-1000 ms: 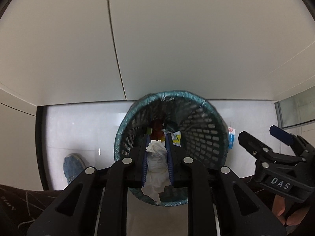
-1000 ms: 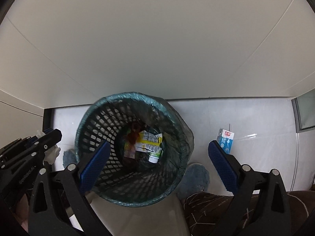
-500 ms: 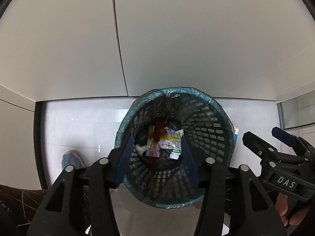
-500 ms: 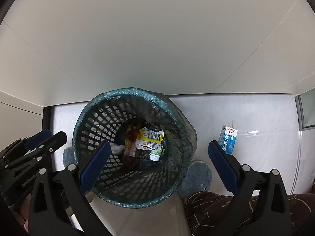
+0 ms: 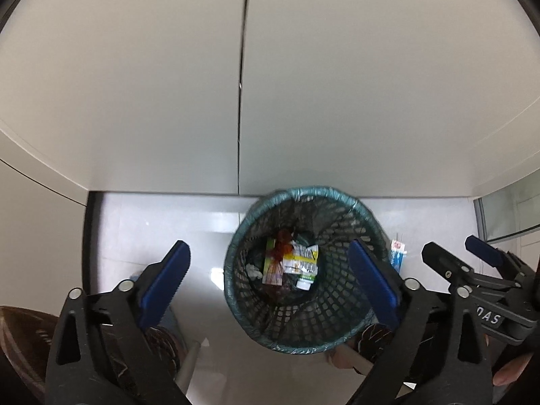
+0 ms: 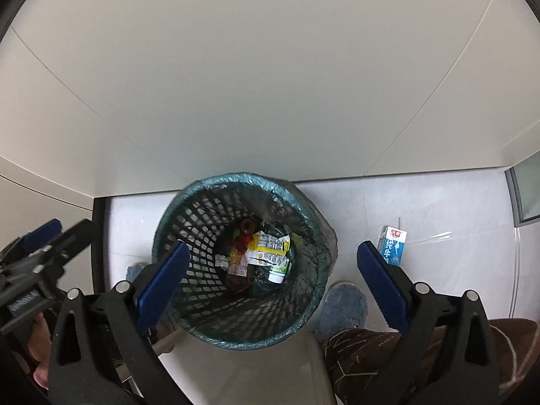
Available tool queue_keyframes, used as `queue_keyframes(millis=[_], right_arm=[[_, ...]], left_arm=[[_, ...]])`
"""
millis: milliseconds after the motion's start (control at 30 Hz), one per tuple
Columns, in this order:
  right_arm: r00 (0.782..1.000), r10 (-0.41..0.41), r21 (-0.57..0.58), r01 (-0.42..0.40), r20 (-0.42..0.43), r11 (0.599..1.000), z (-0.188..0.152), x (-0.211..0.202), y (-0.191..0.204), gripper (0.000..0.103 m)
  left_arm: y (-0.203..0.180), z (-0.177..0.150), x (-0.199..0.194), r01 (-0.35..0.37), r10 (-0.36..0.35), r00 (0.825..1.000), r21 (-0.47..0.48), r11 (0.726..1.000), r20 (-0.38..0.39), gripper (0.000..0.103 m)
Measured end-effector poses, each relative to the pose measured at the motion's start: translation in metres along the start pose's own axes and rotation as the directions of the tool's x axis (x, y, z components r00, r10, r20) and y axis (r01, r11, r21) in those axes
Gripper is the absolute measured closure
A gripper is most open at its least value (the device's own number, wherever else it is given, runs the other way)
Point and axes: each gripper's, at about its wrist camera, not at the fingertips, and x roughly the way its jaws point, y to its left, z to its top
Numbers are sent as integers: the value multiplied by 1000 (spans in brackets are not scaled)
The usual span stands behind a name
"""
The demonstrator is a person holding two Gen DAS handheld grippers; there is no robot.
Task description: Collect trash
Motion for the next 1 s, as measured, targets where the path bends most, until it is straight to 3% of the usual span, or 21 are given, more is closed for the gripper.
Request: queue_keyframes(millis=[500, 1000], right_arm=[[991, 14, -54, -7, 132, 999, 11, -110, 19, 8], [950, 42, -103, -10, 309, 995, 24, -234, 37, 8]], left_arm=[[-14, 19, -140, 23, -28, 986, 34, 999, 166, 6], [-19, 42, -260, 23, -20, 959, -7, 1000, 282, 6]])
